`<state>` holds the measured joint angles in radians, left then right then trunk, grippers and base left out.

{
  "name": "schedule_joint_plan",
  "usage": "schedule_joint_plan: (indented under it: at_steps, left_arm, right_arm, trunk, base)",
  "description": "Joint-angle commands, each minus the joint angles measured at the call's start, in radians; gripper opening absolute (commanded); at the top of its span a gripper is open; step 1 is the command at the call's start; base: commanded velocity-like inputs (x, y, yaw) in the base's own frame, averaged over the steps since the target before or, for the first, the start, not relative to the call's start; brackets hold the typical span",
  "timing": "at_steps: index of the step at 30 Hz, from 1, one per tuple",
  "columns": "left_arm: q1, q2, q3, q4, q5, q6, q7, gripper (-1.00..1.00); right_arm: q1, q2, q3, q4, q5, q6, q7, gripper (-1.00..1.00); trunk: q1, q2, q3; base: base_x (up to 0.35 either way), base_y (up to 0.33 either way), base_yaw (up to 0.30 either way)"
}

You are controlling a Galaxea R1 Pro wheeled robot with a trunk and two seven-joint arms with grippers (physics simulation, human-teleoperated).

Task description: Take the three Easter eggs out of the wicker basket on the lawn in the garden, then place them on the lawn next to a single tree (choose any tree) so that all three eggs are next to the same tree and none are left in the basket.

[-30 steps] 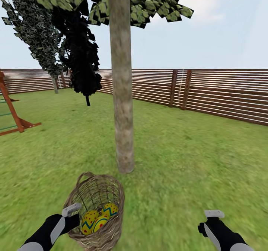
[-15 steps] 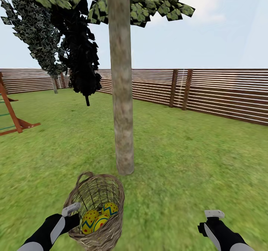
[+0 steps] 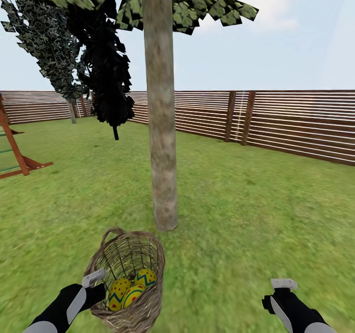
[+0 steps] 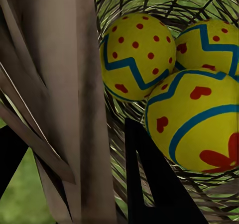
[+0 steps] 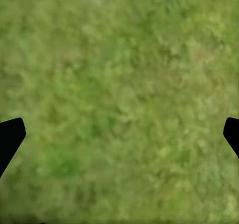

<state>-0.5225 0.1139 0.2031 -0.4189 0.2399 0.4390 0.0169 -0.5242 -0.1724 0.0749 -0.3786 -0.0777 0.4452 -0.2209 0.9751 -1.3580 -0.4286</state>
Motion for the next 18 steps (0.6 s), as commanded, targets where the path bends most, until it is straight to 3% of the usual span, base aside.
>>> schedule_joint_plan:
  at_steps: [1, 18]
  left_arm:
    - [-0.001, 0.0, 0.004, -0.002, 0.013, 0.006, 0.002, -1.0]
    - [-0.001, 0.0, 0.004, -0.002, 0.013, 0.006, 0.002, -1.0]
  right_arm:
    - [0.0, -0.001, 0.008, -0.002, -0.008, 0.006, -0.006, 1.0]
    - [0.0, 0.0, 0.009, -0.002, -0.007, 0.006, -0.006, 1.0]
  trunk:
    - [0.004, -0.008, -0.004]
    - [0.069, -0.127, -0.058]
  base:
    - [0.0, 0.0, 0.0]
    - [0.0, 0.0, 0.0]
